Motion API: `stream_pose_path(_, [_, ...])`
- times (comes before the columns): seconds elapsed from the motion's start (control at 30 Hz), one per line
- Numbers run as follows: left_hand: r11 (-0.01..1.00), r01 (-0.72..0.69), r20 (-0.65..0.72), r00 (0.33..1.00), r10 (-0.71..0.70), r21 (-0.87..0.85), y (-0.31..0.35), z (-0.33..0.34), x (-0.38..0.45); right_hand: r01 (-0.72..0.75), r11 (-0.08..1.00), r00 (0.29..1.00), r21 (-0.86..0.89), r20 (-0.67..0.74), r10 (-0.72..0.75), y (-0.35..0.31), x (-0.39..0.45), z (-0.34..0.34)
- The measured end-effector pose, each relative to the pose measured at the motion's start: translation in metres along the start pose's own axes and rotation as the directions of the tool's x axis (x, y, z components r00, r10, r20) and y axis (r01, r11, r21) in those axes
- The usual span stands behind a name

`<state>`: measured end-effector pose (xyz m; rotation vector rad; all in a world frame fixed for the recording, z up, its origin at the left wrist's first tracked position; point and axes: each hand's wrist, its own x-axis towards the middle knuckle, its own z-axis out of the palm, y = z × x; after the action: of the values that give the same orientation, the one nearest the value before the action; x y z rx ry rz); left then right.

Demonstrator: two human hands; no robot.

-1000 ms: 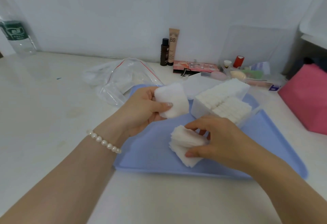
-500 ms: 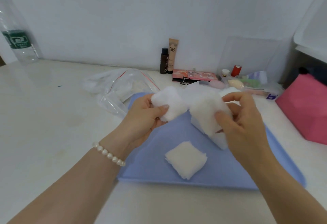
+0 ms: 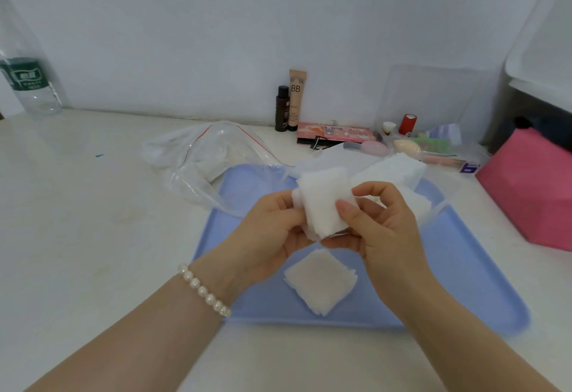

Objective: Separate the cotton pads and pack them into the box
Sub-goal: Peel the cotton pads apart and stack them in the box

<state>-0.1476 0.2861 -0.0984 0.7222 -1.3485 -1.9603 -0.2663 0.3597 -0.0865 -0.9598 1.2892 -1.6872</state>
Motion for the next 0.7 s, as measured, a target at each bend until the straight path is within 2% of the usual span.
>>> stream_pose_path(0.1, [0.995,0.055,0.002,0.998,-0.055,-0.080,0.003,-0.002,0.001,0.062,0.993,0.998,-0.104,-0.013,-0.063,0.001,0.000,0.000])
stream_pose_path(0.37, [0.975,0.146,0.029,0.989,-0.144,-0.169,0.007,-0.005,0.002,0.108,0.971,0.994,-0.214,0.013,-0.108,0.004,-0.002,0.000])
stream_pose_path(0.43, [0.982,0.142,0.021,0.990,-0.141,-0.122,0.006,-0.007,0.003,0.096,0.957,0.995,-0.275,0.004,-0.099,0.006,-0.001,-0.001])
stream_pose_path(0.53, [0.999,0.028,-0.005,1.000,-0.028,0.014,0.004,-0.004,0.001,0.088,0.913,0.996,-0.398,0.013,-0.090,0.007,0.001,-0.002])
stream_pose_path(0.63, [0.999,-0.054,-0.085,0.995,0.052,-0.011,0.006,-0.005,0.001,0.151,0.845,0.987,-0.513,0.030,-0.159,0.004,-0.002,-0.003])
stream_pose_path(0.67, [0.996,-0.070,-0.114,0.991,0.064,-0.049,0.008,-0.007,0.001,0.182,0.782,0.981,-0.596,0.057,-0.186,0.003,-0.003,-0.003])
stream_pose_path(0.7, [0.994,-0.082,-0.141,0.987,0.071,-0.077,0.012,-0.008,0.001,0.206,0.662,0.977,-0.721,0.112,-0.182,0.001,-0.004,-0.004])
